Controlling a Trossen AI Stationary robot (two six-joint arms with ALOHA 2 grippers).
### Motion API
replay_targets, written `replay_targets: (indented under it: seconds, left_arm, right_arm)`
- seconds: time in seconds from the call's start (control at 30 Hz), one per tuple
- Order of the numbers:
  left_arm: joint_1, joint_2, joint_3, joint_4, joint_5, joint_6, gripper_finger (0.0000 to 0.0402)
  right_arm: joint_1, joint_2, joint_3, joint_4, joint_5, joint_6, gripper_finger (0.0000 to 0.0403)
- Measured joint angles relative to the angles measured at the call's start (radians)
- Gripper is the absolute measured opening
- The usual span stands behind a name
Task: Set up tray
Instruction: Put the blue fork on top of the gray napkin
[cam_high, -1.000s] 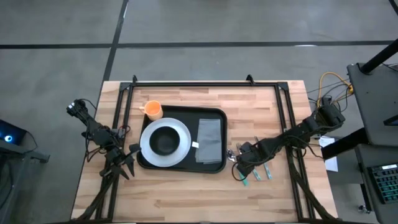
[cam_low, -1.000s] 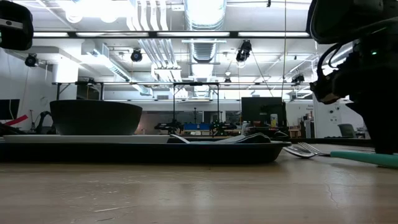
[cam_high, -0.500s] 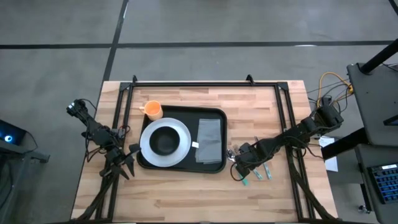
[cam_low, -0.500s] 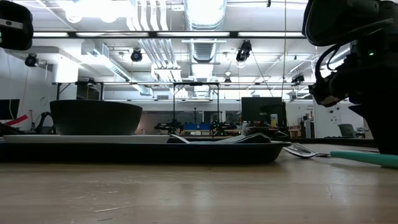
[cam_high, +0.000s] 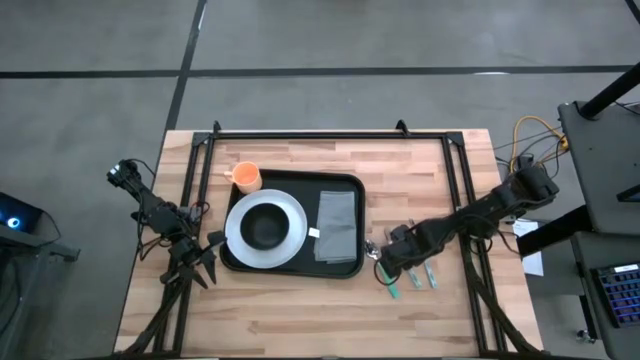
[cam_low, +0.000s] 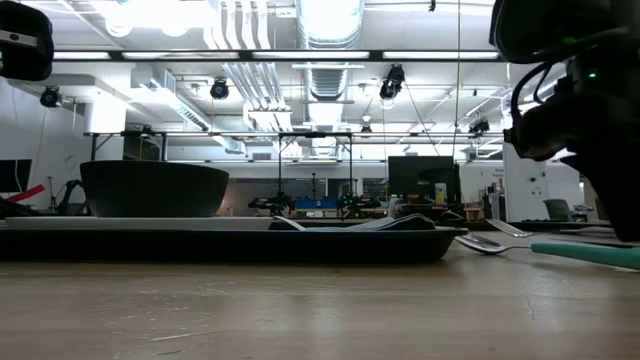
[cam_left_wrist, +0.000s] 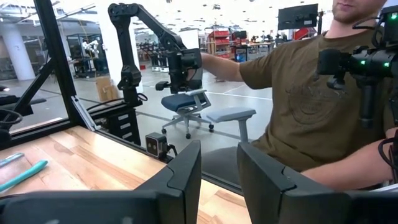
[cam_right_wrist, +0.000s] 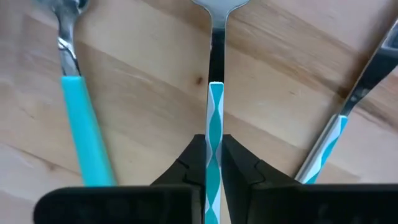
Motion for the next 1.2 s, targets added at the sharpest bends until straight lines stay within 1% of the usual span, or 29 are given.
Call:
replay_targets:
  seconds: [0.3, 0.4, 0.5, 0.7, 0.8, 0.97, 1.2]
  left_arm:
    - [0.000, 0.000, 0.000, 0.000, 0.000, 0.000, 0.0085]
    - [0.000, 0.000, 0.000, 0.000, 0.000, 0.000, 0.0085]
    - [0.000, 0.000, 0.000, 0.000, 0.000, 0.000, 0.0085]
    - [0.000, 0.000, 0.000, 0.000, 0.000, 0.000, 0.0085]
    - [0.000, 0.000, 0.000, 0.000, 0.000, 0.000, 0.0085]
    - [0.000, 0.000, 0.000, 0.000, 0.000, 0.000, 0.0085]
    - [0.000, 0.000, 0.000, 0.000, 0.000, 0.000, 0.0085]
  right_arm:
    - [-0.044, -0.025, 0.000, 0.002, 0.000, 0.138, 0.0016]
    - [-0.062, -0.025, 0.002, 0.019, 0.000, 0.210, 0.0016]
    - [-0.074, -0.025, 0.035, 0.017, 0.011, 0.253, 0.0016]
    - [-0.098, -0.025, 0.165, -0.031, 0.123, 0.313, 0.0015]
    - [-0.109, 0.005, 0.243, -0.089, 0.184, 0.333, 0.0015]
    - [-0.164, 0.103, 0.378, -0.146, 0.188, 0.333, 0.0015]
    - [-0.250, 0.280, 0.579, -0.160, 0.188, 0.222, 0.0015]
